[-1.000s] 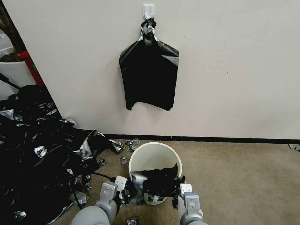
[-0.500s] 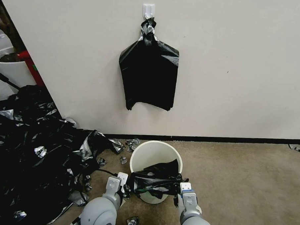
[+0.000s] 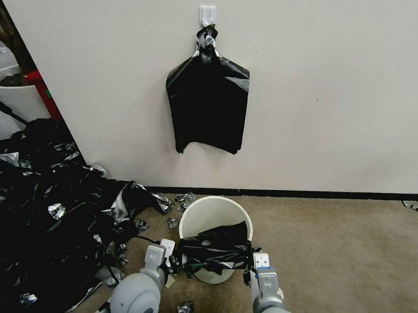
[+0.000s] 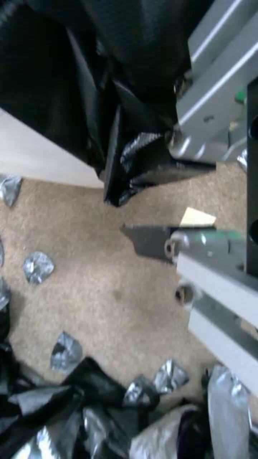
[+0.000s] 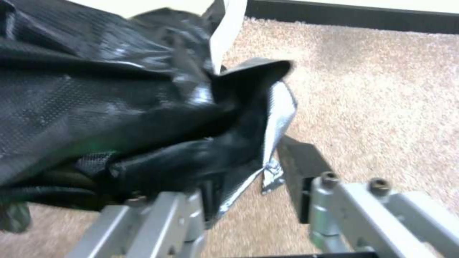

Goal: Place a trash bag onto the trash bin.

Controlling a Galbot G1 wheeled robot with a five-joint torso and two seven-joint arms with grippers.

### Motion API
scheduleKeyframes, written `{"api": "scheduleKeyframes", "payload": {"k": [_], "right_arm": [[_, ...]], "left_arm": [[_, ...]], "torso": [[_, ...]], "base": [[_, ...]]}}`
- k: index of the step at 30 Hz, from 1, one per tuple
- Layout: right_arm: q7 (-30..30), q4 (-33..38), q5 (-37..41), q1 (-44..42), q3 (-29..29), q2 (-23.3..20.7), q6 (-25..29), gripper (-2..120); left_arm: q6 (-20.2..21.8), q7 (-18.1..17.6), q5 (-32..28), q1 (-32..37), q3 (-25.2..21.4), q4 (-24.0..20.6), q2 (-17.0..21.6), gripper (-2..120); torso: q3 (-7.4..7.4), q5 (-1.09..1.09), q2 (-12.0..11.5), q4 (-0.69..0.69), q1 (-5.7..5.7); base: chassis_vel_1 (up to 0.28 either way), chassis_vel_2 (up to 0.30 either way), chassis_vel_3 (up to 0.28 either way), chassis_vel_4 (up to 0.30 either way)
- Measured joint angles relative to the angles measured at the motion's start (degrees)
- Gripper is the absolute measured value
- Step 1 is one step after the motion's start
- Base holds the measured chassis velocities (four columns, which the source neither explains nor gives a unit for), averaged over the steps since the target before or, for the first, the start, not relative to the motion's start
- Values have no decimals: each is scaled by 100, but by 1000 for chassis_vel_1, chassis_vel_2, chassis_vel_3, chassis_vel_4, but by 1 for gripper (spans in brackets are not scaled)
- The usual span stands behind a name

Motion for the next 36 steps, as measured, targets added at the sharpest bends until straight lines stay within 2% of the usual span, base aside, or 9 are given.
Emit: {"api": "scheduleKeyframes", "payload": {"k": [5,7,12,16,20,26,31,34,36], "right_arm": [[81,353,10,-316,-4,-201,32,51],[119,603,14,-552,38,-360,48,63],[145,866,14,-791,106,-532,55,76],[176,1159,17,-998,172,-708,55,94],[171,1236,80,-1002,147,-775,39,100],[31,1237,87,-967,140,-881,-12,100],[-736,1098,-166,-836,226,-1003,56,100],[-1606,799,-796,-749,322,-1066,517,100],[-1809,696,-995,-743,350,-1082,642,100]], "left_arm": [[-1,12,-9,135,-134,-192,156,38],[-2,20,-7,233,-234,-313,257,50],[-3,21,-5,367,-377,-460,332,63],[-4,14,2,576,-524,-595,436,82],[-4,4,11,611,-544,-584,446,95],[-4,-12,15,647,-560,-534,415,100],[-4,-13,24,629,-523,-464,329,100],[-4,-13,25,602,-484,-482,265,100],[-4,-12,25,605,-471,-517,242,100]], "torso": [[0,0,0,0,0],[0,0,0,0,0],[0,0,0,0,0],[0,0,0,1,0],[0,0,0,0,0],[0,0,0,0,0],[0,0,0,0,0],[0,0,0,0,0],[0,1,0,0,0]], "base": [[0,0,0,0],[0,0,0,0],[0,0,0,0],[0,0,0,0],[0,0,0,0],[0,0,0,0],[0,0,0,0],[0,0,0,0],[0,0,0,0]]}}
